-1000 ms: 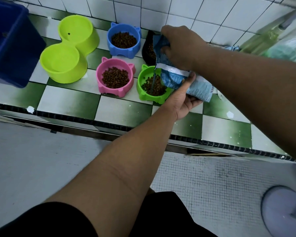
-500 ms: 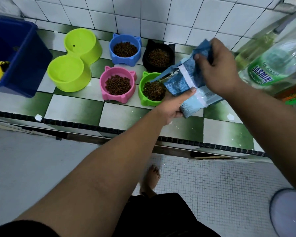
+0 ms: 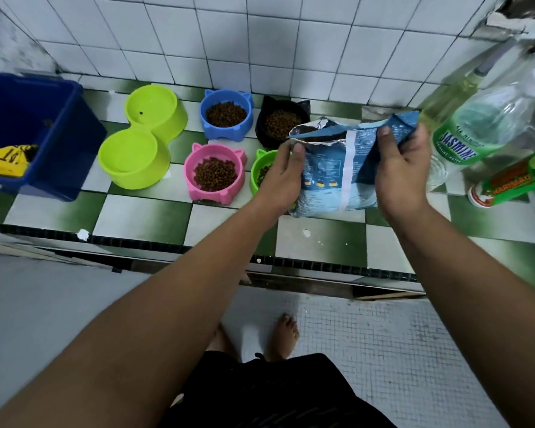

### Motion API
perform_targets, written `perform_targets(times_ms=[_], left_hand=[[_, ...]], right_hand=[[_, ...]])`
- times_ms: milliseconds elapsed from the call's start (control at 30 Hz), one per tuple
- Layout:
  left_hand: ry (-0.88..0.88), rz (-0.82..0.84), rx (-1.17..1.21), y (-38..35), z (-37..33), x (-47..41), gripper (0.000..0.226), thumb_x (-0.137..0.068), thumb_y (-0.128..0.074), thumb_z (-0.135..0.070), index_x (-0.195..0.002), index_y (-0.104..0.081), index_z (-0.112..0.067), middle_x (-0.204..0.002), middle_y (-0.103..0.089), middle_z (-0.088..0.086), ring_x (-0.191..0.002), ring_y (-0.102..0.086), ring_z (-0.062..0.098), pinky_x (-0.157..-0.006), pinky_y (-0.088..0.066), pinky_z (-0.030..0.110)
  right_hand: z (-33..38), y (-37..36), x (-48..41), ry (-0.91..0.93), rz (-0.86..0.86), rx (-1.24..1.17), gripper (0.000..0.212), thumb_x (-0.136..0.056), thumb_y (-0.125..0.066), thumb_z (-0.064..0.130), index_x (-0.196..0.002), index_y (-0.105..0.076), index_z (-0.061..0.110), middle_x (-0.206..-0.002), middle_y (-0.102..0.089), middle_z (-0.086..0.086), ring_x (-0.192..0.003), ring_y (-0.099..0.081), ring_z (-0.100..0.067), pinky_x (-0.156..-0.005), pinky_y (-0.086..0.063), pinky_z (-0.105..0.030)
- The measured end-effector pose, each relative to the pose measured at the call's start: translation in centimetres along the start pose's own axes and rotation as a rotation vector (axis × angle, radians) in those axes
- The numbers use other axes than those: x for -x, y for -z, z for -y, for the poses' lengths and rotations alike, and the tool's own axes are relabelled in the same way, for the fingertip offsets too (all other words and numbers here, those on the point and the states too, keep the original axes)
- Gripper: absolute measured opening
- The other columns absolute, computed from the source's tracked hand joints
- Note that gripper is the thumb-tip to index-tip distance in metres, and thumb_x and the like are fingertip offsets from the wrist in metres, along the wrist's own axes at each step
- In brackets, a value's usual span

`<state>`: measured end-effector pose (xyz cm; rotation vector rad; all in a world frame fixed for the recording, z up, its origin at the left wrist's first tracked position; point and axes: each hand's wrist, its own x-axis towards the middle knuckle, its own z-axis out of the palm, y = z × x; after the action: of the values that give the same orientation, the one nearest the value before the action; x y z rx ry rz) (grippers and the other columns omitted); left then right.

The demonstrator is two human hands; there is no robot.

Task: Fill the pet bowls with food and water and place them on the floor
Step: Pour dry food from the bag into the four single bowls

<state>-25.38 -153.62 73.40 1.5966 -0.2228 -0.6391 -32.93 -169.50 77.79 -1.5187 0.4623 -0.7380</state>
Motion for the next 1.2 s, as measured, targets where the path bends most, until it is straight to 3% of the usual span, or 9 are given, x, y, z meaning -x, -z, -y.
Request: perform_targets(times_ms=[67, 133, 200, 367, 533, 767, 900, 1033, 1200], left_hand=[[-0.067, -0.035, -0.026, 1.1, -1.0, -0.2, 0.029, -0.108, -0.04, -0.046, -0.132, -0.047, -0.031, -0.11, -0.062, -0.012, -0.099, -0.061, 0.004, -0.087, -0.056, 0.029], [-0.124, -0.065, -0.011, 1.9, -1.5, -0.4, 0.029, -0.107, -0.049, -0.042, -0.127, -0.054, -0.022, -0.114, -0.068, 0.011, -0.102, -0.067, 0.025, -0.097, -0.056, 0.05], [-0.136, -0.11, 0.028, 2.7, -1.7, -0.9, 0.022, -0.103, -0.055, -0.039, -0.115, -0.061, -0.021, -0.116, -0.068, 0.022, -0.109, -0.067, 0.039, -0.098, -0.053, 0.06], [-0.161, -0.153, 0.105, 4.6, -2.4, -1.2, 0.011, -0.106, -0.053, -0.018, -0.106, -0.062, -0.013, -0.105, -0.07, 0.003, -0.102, -0.065, 0.021, -0.097, -0.054, 0.061], [-0.181, -0.207, 0.219, 6.7, -3.2, -0.6, 0.01, -0.106, -0.054, -0.017, -0.098, -0.06, -0.015, -0.1, -0.07, 0.004, -0.095, -0.065, 0.019, -0.075, -0.056, 0.041], [-0.211, -0.287, 0.255, 12.6, -4.1, -1.1, 0.021, -0.102, -0.062, -0.018, -0.081, -0.061, -0.02, -0.088, -0.067, 0.004, -0.084, -0.059, 0.02, -0.068, -0.05, 0.036], [-0.24, -0.321, 0.26, 18.8, -5.5, -1.0, 0.021, -0.1, -0.064, -0.017, -0.079, -0.061, -0.02, -0.078, -0.063, -0.001, -0.072, -0.054, 0.015, -0.063, -0.044, 0.031], [-0.25, -0.317, 0.229, 26.2, -7.2, -0.5, 0.021, -0.101, -0.063, -0.019, -0.08, -0.063, -0.02, -0.078, -0.066, -0.003, -0.078, -0.057, 0.018, -0.069, -0.045, 0.037], [-0.315, -0.349, 0.128, 38.4, -10.2, 0.2, 0.017, -0.099, -0.065, -0.021, -0.082, -0.066, -0.02, -0.081, -0.07, 0.002, -0.077, -0.063, 0.019, -0.067, -0.051, 0.035]], right_hand=[[0.3, -0.6, -0.1, 0.01, -0.018, -0.054, 0.007, -0.1, -0.054, 0.006, -0.102, -0.051, 0.012, -0.093, -0.065, 0.001, -0.086, -0.065, -0.007, -0.08, -0.054, -0.028], [0.7, -1.0, -0.3, 0.007, -0.024, -0.061, 0.007, -0.1, -0.053, 0.005, -0.104, -0.05, 0.01, -0.094, -0.065, 0.0, -0.085, -0.065, -0.004, -0.079, -0.054, -0.025], [1.2, -1.5, -0.4, 0.017, -0.012, -0.063, 0.009, -0.101, -0.051, 0.002, -0.102, -0.049, 0.011, -0.093, -0.064, 0.0, -0.082, -0.064, 0.0, -0.076, -0.053, -0.021], [1.1, -3.2, -0.4, 0.047, 0.047, -0.049, 0.01, -0.1, -0.054, 0.005, -0.099, -0.05, 0.014, -0.092, -0.061, -0.002, -0.084, -0.061, -0.007, -0.08, -0.052, -0.028], [1.3, -5.1, -0.7, 0.07, 0.088, -0.016, 0.01, -0.096, -0.059, 0.015, -0.094, -0.051, 0.018, -0.09, -0.061, -0.002, -0.084, -0.057, -0.014, -0.079, -0.05, -0.033], [1.9, -10.3, -0.1, 0.081, 0.096, 0.022, 0.011, -0.094, -0.063, 0.015, -0.092, -0.053, 0.019, -0.086, -0.062, -0.001, -0.081, -0.058, -0.01, -0.075, -0.051, -0.031], [3.0, -15.9, 0.9, 0.064, 0.109, 0.074, 0.015, -0.089, -0.068, 0.026, -0.087, -0.053, 0.024, -0.082, -0.056, -0.008, -0.076, -0.053, -0.018, -0.069, -0.048, -0.036], [4.2, -22.6, 2.1, 0.088, 0.121, 0.003, 0.015, -0.09, -0.069, 0.015, -0.09, -0.054, 0.019, -0.081, -0.062, 0.0, -0.075, -0.058, -0.012, -0.071, -0.052, -0.031], [5.6, -33.7, 3.7, 0.116, 0.165, -0.032, 0.017, -0.087, -0.07, 0.019, -0.086, -0.053, 0.019, -0.078, -0.057, -0.005, -0.072, -0.052, -0.018, -0.065, -0.045, -0.037]])
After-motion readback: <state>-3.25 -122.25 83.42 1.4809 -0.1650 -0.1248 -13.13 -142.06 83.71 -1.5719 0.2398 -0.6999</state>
